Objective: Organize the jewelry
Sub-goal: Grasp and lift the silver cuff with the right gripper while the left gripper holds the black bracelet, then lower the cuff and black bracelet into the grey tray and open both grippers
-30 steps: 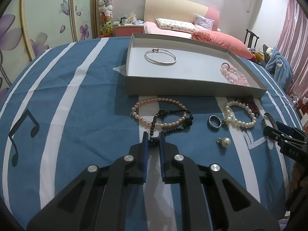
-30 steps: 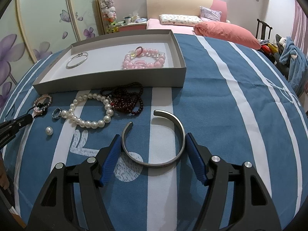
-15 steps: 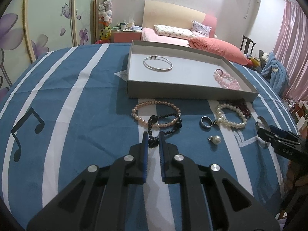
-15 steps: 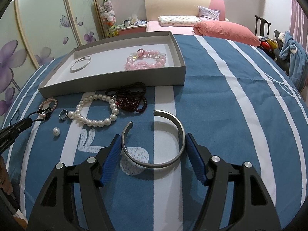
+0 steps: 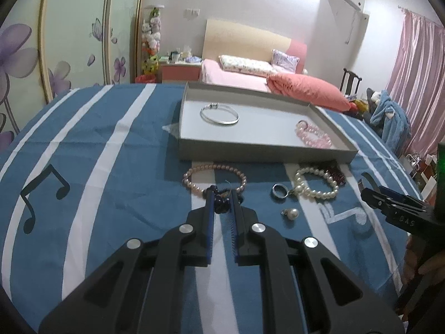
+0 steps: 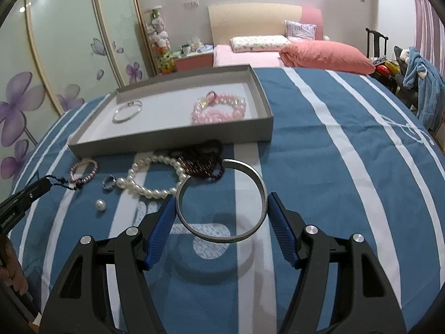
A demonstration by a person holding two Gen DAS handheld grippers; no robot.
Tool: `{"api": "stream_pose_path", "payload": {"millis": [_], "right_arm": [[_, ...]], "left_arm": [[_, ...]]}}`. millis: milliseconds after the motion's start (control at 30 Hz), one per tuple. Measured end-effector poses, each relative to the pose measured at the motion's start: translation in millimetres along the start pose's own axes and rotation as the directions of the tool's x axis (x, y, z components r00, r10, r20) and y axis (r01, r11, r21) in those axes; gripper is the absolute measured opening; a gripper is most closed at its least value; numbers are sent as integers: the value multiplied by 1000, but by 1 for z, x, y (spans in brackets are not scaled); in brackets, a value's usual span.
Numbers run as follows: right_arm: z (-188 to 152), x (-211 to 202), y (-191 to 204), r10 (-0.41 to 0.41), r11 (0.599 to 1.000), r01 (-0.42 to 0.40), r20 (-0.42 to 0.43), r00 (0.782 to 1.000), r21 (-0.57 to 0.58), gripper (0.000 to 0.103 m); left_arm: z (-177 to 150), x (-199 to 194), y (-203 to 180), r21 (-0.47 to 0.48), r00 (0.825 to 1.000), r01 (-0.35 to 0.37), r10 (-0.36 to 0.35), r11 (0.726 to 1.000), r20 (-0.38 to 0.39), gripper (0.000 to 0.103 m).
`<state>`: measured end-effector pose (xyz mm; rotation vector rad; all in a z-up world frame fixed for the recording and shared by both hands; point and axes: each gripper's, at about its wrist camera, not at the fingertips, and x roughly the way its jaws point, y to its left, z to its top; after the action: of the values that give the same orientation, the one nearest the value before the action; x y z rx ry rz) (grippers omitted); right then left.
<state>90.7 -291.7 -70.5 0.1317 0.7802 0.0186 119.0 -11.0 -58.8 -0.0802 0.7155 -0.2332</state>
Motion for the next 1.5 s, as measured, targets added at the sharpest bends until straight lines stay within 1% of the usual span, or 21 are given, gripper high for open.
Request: {"api": "stream_pose_path", "payload": {"millis": [267, 533, 767, 867, 1033, 1367, 1500], "right_arm": [[8, -15, 12, 14, 1000, -14, 98, 995, 1, 67], [12, -31, 24, 14, 1000, -15, 208, 978, 3, 67], [21, -47, 33, 9, 1000, -11, 318, 948, 4, 67], [28, -53, 36, 6, 1000, -8, 360, 933, 4, 67], [40, -55, 37, 4, 1000, -8, 399, 917, 10, 67], [65, -55, 43, -4, 1000, -2, 494, 869, 11, 67], [76, -48, 44, -13, 1000, 4, 513, 858, 19, 67]], "left_arm": [[2, -12, -12, 10, 998, 1, -2, 1000, 67, 11], [6, -21, -20, 27, 991, -17, 13, 999, 134, 11], [18, -31, -31, 49, 979, -35, 25, 998, 201, 11], [27, -35, -37, 59, 971, -43, 28, 997, 236, 11], [42, -35, -46, 78, 958, -67, 42, 995, 283, 11], [75, -23, -54, 81, 931, -109, 73, 991, 357, 11], [86, -16, -55, 75, 926, -118, 83, 990, 369, 11]]}}
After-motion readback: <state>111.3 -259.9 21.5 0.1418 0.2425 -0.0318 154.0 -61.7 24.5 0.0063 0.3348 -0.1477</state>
